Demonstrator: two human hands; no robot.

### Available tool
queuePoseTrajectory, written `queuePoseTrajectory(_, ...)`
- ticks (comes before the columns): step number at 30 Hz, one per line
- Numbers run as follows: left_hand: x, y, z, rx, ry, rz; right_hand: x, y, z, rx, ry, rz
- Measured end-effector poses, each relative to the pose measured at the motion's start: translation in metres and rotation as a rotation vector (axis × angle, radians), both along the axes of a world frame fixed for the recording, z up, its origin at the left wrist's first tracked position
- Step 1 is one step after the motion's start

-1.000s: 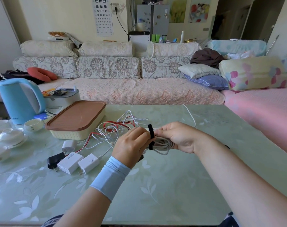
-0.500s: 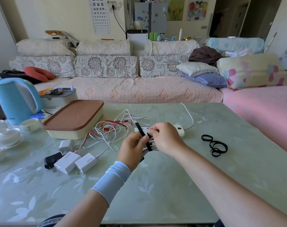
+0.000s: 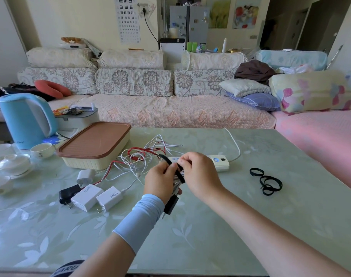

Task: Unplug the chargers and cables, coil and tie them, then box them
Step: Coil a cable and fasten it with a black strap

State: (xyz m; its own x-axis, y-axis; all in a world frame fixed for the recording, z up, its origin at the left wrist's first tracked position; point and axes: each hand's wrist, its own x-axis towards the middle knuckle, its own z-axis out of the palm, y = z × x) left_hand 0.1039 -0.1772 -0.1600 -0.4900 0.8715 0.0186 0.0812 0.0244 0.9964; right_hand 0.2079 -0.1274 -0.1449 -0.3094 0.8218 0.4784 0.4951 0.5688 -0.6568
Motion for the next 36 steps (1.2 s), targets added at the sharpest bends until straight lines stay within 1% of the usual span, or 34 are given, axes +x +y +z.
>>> queuePoseTrajectory(2, -0.002, 0.0, 0.002, -0.072, -0.174, -0.019, -0.003, 0.001, -0.004, 0.098, -0.02, 0.014)
queuePoseTrajectory(4, -0.006, -0.001, 0.002, -0.127, -0.277, -0.029, -0.008, 0.001, -0.007, 0.197, -0.056, 0.06)
queuePoseTrajectory(6, -0.012, 0.0, 0.001, -0.167, -0.293, -0.02, -0.012, -0.002, -0.012, 0.304, -0.1, 0.118)
queuePoseTrajectory(11, -0.026, 0.0, 0.001, -0.214, -0.256, 0.005, -0.015, 0.003, -0.018, 0.527, -0.222, 0.271)
queuePoseTrajectory(14, -0.033, 0.002, 0.0, -0.214, -0.264, 0.019, -0.015, 0.008, -0.025, 0.574, -0.258, 0.307)
queuePoseTrajectory(17, -0.035, 0.002, 0.001, -0.169, -0.189, 0.059, -0.017, 0.007, -0.025, 0.528, -0.185, 0.306)
queuePoseTrajectory(20, -0.037, 0.002, 0.004, -0.099, -0.028, 0.105, -0.016, 0.006, -0.018, 0.436, -0.147, 0.311)
queuePoseTrajectory(23, -0.035, -0.002, 0.008, -0.04, 0.1, 0.12, -0.012, 0.008, -0.011, 0.281, -0.118, 0.346)
queuePoseTrajectory(27, -0.028, -0.005, 0.013, 0.072, 0.256, 0.093, -0.002, 0.008, 0.002, -0.061, 0.049, 0.349)
queuePoseTrajectory(29, -0.025, -0.005, 0.013, 0.134, 0.33, 0.091, 0.005, 0.009, 0.009, -0.149, 0.127, 0.315)
queuePoseTrajectory(30, -0.025, -0.004, 0.013, 0.165, 0.357, 0.092, 0.008, 0.01, 0.011, -0.166, 0.12, 0.287)
queuePoseTrajectory(31, -0.025, -0.004, 0.013, 0.203, 0.366, 0.09, 0.013, 0.012, 0.014, -0.199, 0.073, 0.268)
queuePoseTrajectory(33, -0.025, -0.005, 0.013, 0.247, 0.415, 0.061, 0.021, 0.014, 0.015, -0.334, -0.073, 0.298)
queuePoseTrajectory(34, -0.026, -0.006, 0.013, 0.237, 0.473, 0.026, 0.023, 0.013, 0.014, -0.416, -0.125, 0.336)
queuePoseTrajectory(35, -0.028, -0.007, 0.014, 0.21, 0.526, -0.024, 0.025, 0.013, 0.014, -0.456, -0.16, 0.366)
queuePoseTrajectory(36, -0.031, -0.009, 0.016, 0.179, 0.554, -0.078, 0.027, 0.012, 0.014, -0.436, -0.191, 0.377)
